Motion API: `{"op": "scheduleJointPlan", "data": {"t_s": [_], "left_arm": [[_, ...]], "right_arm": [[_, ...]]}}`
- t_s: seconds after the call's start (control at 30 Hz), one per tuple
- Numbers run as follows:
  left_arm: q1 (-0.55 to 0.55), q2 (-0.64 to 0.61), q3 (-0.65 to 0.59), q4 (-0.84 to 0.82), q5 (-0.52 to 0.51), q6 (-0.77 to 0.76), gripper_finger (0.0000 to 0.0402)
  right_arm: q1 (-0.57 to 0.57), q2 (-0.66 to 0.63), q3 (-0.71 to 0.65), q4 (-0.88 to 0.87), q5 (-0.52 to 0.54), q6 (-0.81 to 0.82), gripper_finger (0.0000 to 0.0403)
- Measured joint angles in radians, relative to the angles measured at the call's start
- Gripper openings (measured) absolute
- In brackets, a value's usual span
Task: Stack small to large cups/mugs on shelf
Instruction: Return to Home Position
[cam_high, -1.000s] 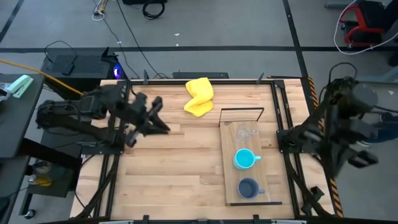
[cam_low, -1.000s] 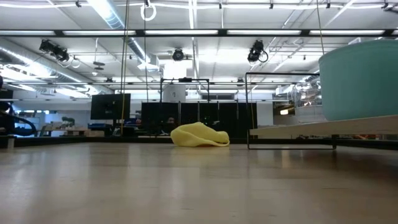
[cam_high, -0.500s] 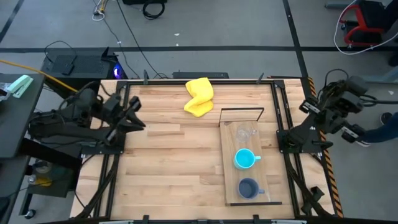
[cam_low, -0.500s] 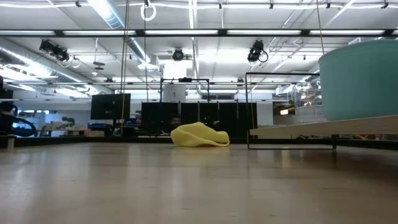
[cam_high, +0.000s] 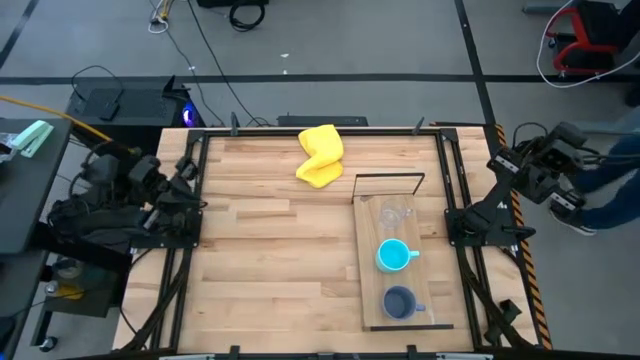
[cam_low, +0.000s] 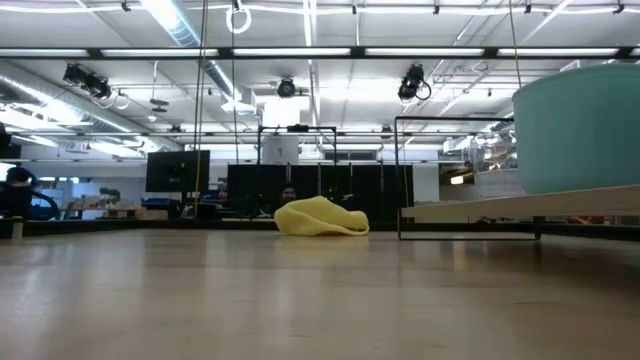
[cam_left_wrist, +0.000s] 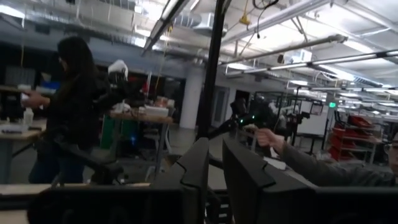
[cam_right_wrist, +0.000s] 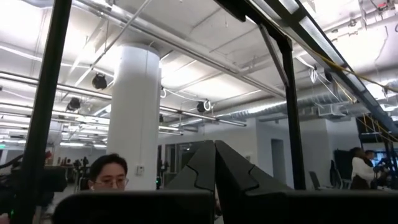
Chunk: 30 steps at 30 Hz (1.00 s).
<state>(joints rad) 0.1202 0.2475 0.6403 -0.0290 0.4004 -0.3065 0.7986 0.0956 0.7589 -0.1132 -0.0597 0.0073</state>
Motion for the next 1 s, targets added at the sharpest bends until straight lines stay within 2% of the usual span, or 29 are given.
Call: {"op": "scheduleJointPlan", "data": {"t_s": [0.37,0.63,1.0], "left_arm": [[0.006,-0.246,-0.088,-0.104,-0.053,-0.023,0.0062],[0.006,-0.244,-0.149,-0.078,-0.065,-0.035,0.0053],[0.006,-0.243,-0.382,0.190,-0.055,-0.056,0.0062]], "right_arm": [[0.000,-0.066,-0.013,-0.022,0.000,-0.008,0.0010],[0.000,-0.094,-0.097,0.069,0.002,0.020,0.0010],[0.000,-0.092,-0.375,0.293,0.012,0.032,0.0010]]}}
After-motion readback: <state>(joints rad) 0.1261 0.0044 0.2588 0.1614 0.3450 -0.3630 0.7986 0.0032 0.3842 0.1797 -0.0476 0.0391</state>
